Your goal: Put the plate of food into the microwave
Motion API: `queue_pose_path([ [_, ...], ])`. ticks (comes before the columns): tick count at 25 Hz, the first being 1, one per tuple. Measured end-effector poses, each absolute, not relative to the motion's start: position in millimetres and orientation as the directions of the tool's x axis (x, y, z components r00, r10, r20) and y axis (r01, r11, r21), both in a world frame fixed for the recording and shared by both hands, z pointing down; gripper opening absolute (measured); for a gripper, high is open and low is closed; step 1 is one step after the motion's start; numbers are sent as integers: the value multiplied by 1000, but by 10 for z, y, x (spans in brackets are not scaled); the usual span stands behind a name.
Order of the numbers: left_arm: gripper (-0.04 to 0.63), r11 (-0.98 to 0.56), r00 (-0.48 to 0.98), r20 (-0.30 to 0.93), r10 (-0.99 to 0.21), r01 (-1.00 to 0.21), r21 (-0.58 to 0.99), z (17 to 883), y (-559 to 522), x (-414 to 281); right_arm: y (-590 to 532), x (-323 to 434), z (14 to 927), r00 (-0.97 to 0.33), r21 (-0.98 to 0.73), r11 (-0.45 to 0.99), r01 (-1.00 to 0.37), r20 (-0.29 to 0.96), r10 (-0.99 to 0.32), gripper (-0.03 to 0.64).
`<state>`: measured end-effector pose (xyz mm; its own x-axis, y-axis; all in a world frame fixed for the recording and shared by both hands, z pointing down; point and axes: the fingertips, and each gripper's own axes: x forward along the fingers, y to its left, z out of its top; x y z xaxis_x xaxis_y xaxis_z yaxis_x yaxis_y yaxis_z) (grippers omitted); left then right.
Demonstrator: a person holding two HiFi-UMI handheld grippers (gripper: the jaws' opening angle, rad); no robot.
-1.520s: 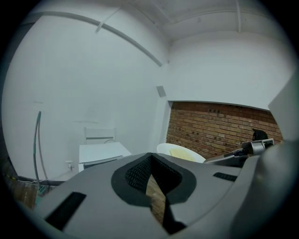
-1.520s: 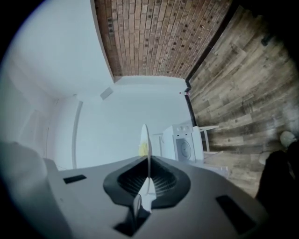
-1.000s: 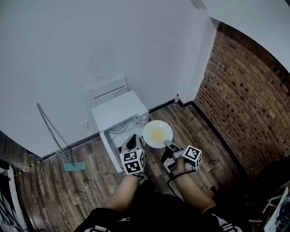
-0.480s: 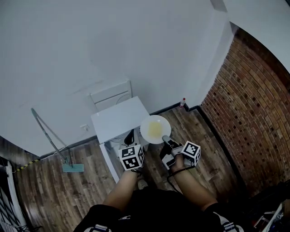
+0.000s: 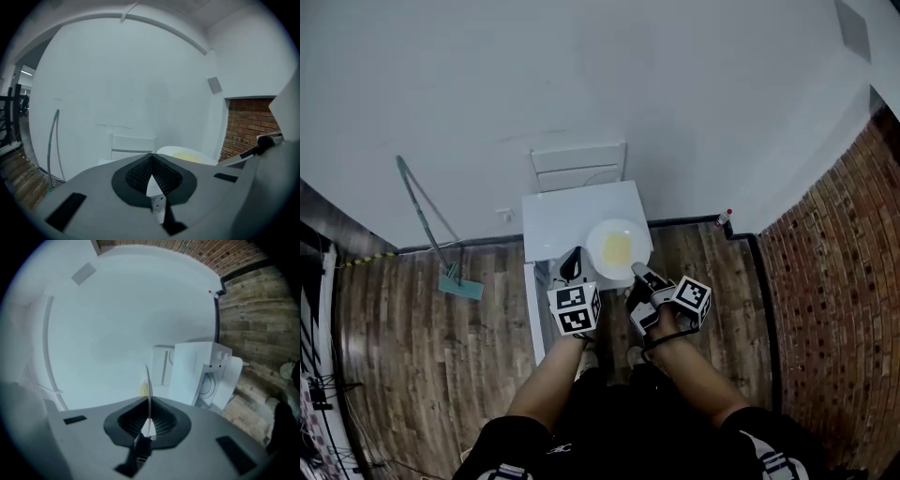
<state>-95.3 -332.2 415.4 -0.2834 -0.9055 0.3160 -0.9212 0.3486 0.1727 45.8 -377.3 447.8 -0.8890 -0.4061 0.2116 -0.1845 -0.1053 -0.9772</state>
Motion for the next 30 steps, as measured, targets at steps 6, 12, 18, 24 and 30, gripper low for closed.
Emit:
queue_pose_path([
  [6,-2,511,-453,297,-841,-845,157,4469,-3232,-1161,-4029,160,4941,-947,-982,-54,-181,189,-261,23],
  [12,-2,642,-587,300,-752,-756,130,5032,-2857,-1288,-3931,141,5616,-966,-977,-49,-206,211,-151,23],
  [18,-2,668,-609,320,-726,-736,115,5700,-2607,-1270,-3594,347,6382,-961,-966,-51,-252,256,-107,23],
  [24,-2,652,-584,334,-740,-745,142,6348,-2516,-1199,-3368,335,7155,-951,-955,-90,-283,291,-102,21],
  [30,-2,640,-565,345,-750,-751,160,6891,-2383,-1174,-3459,24,7781,-953,-959,-82,-272,281,-118,23],
])
